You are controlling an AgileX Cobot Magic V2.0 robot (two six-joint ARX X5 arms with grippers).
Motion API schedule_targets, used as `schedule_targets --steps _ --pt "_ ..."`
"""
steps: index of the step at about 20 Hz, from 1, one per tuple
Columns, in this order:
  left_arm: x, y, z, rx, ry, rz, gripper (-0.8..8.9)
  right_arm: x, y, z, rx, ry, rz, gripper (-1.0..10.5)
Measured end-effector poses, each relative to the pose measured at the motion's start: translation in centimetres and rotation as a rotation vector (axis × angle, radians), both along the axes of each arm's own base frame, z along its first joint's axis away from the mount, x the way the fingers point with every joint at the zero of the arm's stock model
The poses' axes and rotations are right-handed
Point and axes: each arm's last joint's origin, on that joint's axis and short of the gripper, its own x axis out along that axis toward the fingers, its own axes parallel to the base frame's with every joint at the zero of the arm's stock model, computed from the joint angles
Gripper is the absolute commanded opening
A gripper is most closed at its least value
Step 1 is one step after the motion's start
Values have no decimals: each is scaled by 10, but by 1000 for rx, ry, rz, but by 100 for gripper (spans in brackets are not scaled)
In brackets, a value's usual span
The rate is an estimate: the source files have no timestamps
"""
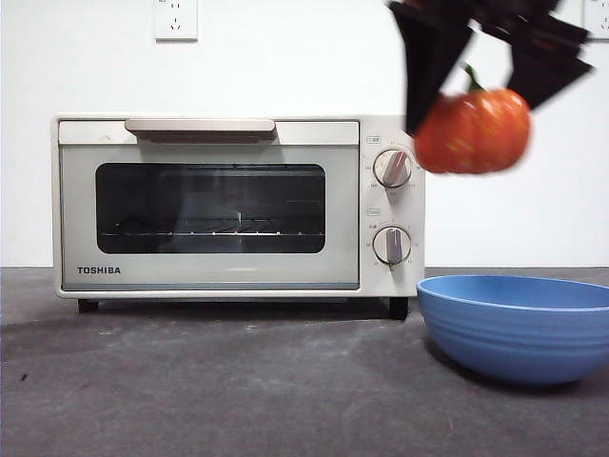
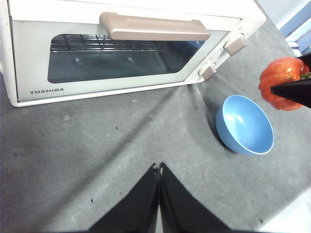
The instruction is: Place pumpkin in the steamer
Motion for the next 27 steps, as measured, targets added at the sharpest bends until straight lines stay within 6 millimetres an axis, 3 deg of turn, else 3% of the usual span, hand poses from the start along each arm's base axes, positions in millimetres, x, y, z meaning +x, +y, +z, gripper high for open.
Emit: schedule_targets --steps 4,9,12,13,17,18,19,24,25,27 --pt "0 0 0 0 0 0 11 6 -21 -48 37 93 -41 386" --pt "0 0 0 0 0 0 11 2 -25 -89 77 82 -43 387" --pt "0 0 0 0 0 0 11 0 -26 -105 75 106 -58 388" --pt "0 0 0 0 0 0 11 1 -25 -114 68 128 -64 493" --pt "1 0 1 -1 -8 0 11 1 -25 -114 68 130 -63 500" --pt "82 -35 17 -69 -160 -2 11 -49 -50 -3 167 -57 -50 499" --pt "151 -77 -24 8 -112 -28 11 -96 -73 25 257 -193 -56 498" --pt "156 -90 -27 32 -103 -82 11 -99 -75 27 264 -206 -55 497" --pt "146 -105 -28 39 -51 -153 11 -99 -74 27 267 -213 -54 498" --pt "132 -114 -35 60 61 -226 11 -99 -74 27 267 -213 -54 497"
